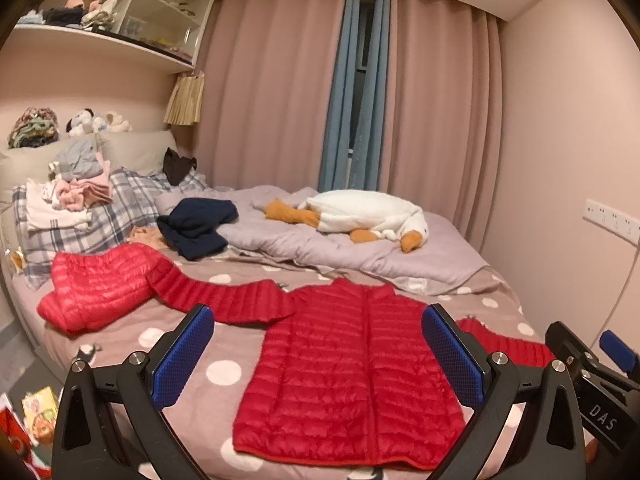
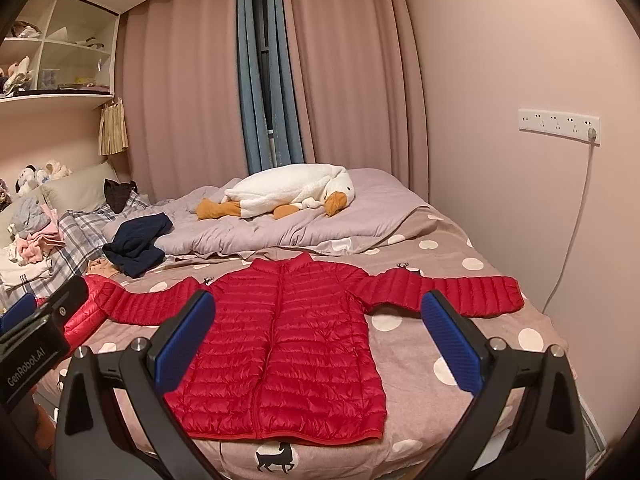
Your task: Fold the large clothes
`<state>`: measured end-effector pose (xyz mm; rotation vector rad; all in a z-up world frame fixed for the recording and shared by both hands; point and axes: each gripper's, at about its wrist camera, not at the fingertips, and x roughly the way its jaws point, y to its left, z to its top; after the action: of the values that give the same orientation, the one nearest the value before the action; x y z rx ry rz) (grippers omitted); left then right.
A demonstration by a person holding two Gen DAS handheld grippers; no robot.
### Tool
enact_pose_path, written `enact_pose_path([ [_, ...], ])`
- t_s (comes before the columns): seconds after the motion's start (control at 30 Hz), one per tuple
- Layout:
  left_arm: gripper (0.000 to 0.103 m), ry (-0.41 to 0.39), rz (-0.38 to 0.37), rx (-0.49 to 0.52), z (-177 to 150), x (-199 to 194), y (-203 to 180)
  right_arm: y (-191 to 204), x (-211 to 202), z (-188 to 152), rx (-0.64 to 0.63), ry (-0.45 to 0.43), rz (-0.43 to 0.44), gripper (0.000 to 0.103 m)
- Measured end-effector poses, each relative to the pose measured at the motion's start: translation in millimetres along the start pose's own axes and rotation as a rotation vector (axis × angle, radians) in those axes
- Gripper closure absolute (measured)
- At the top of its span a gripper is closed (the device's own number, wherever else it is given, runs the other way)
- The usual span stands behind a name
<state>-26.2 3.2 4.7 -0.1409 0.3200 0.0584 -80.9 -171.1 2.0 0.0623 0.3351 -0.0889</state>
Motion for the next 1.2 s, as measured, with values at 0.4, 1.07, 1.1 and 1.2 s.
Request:
enact_pose_path([
  [0.4, 0.000, 0.006, 0.005, -0.005, 0.5, -2.2, 3.2, 0.9, -1.5, -1.3, 0.006, 0.001, 0.002, 0.000],
  [1.07, 0.000, -0.005, -0.007, 0.001, 1.9, -4.4, -0.7, 1.8, -4.1, -0.2, 0.003, -0.012, 0.025, 0.000],
  [1.1, 0.000, -0.003, -0.009, 0.002, 1.9, -3.9, -0.9, 1.9, -3.2, -0.3, 0.004, -0.010, 0.025, 0.000],
  [1.2, 0.000, -0.004, -0.009, 0.004, 1.3, -4.0, -1.8, 0.7, -2.3, -1.4, 0.004, -0.006, 0.025, 0.000],
])
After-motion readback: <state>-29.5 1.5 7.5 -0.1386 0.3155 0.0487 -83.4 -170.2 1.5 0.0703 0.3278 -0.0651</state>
